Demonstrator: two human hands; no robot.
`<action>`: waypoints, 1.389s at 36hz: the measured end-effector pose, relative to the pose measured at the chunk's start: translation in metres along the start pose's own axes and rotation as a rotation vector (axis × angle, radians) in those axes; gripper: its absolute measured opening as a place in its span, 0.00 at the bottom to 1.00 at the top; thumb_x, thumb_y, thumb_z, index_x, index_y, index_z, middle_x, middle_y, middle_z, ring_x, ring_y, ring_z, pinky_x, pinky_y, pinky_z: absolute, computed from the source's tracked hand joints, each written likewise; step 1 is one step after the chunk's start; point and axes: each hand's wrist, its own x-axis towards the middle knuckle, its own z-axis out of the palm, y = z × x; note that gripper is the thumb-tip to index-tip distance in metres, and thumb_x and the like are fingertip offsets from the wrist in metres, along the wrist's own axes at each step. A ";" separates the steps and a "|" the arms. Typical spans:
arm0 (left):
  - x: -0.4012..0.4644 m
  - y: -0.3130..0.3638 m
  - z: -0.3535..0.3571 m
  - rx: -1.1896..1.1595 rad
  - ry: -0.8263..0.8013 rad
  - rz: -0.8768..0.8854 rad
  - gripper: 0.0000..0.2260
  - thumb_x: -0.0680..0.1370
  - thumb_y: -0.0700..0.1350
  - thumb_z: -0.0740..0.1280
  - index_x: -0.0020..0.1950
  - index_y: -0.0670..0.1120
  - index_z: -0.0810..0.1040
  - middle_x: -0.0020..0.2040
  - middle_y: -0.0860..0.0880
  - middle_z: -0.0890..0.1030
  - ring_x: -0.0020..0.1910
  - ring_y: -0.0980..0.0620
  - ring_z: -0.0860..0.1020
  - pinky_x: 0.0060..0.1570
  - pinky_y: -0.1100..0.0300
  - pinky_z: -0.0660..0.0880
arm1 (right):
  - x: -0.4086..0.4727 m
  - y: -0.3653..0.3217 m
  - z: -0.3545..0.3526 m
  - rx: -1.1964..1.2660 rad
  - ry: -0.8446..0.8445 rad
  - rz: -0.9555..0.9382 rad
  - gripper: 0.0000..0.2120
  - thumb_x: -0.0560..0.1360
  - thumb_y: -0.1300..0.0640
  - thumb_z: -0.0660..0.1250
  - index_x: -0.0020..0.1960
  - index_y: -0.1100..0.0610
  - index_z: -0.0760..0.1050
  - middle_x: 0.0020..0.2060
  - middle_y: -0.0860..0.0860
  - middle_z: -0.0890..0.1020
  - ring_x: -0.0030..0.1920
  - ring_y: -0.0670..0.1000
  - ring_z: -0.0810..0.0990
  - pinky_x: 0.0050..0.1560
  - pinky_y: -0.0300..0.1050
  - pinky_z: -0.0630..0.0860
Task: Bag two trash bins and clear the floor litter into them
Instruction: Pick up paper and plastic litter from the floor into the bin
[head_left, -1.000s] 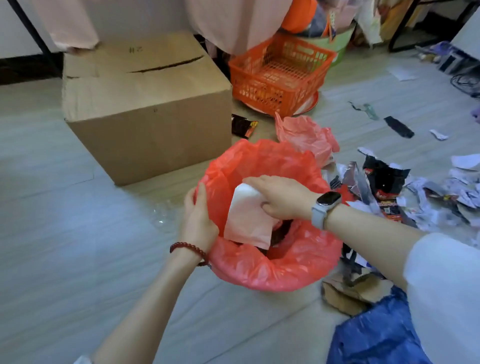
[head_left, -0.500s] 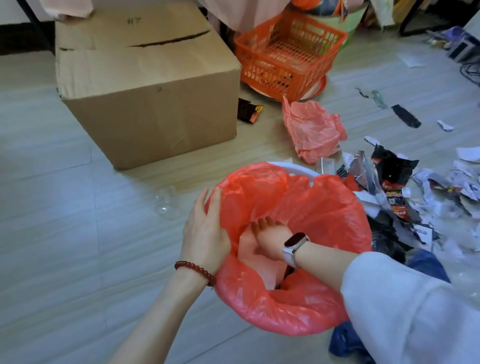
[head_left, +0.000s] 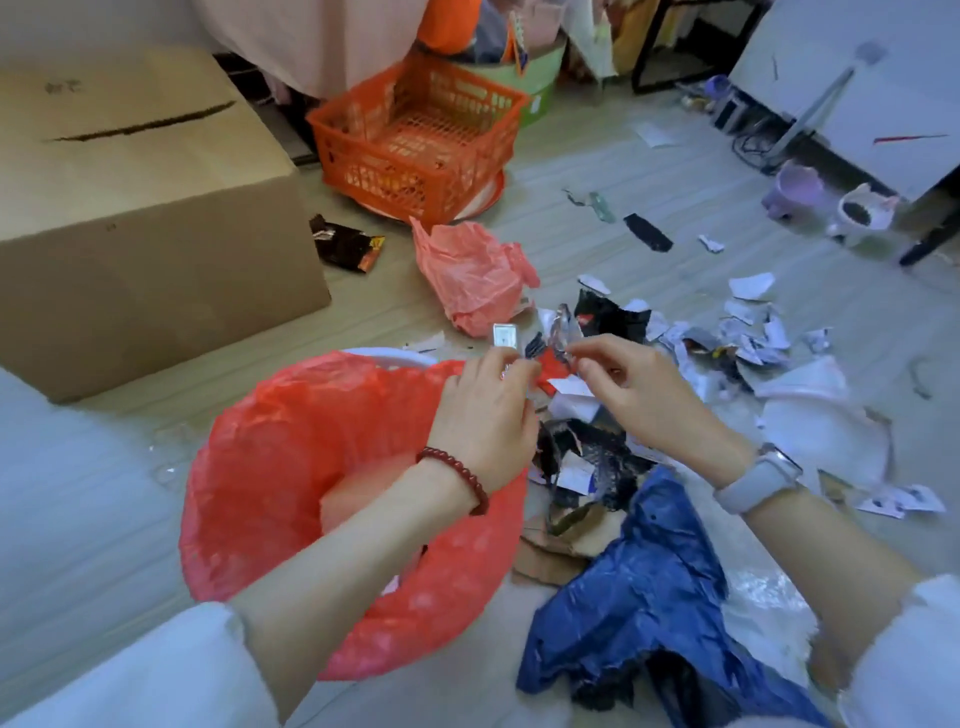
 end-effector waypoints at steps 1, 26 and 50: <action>0.004 0.013 0.017 -0.053 -0.066 -0.004 0.17 0.73 0.43 0.55 0.59 0.43 0.74 0.57 0.43 0.75 0.55 0.41 0.73 0.50 0.48 0.73 | -0.007 0.019 -0.007 -0.022 -0.019 0.054 0.11 0.77 0.59 0.61 0.57 0.56 0.77 0.46 0.46 0.80 0.46 0.44 0.77 0.46 0.33 0.70; 0.024 0.092 0.192 -0.940 -0.268 -0.796 0.15 0.74 0.27 0.58 0.53 0.41 0.77 0.44 0.45 0.80 0.42 0.48 0.78 0.49 0.57 0.75 | -0.139 0.193 0.007 0.621 -0.482 0.416 0.59 0.63 0.44 0.74 0.70 0.38 0.27 0.75 0.40 0.48 0.73 0.45 0.59 0.68 0.49 0.68; 0.041 0.032 0.075 -0.164 -0.070 0.160 0.23 0.66 0.51 0.67 0.60 0.50 0.71 0.58 0.49 0.77 0.55 0.48 0.76 0.52 0.56 0.75 | -0.044 0.097 -0.015 0.841 -0.220 0.607 0.16 0.77 0.46 0.61 0.52 0.57 0.78 0.53 0.56 0.80 0.52 0.54 0.76 0.53 0.50 0.75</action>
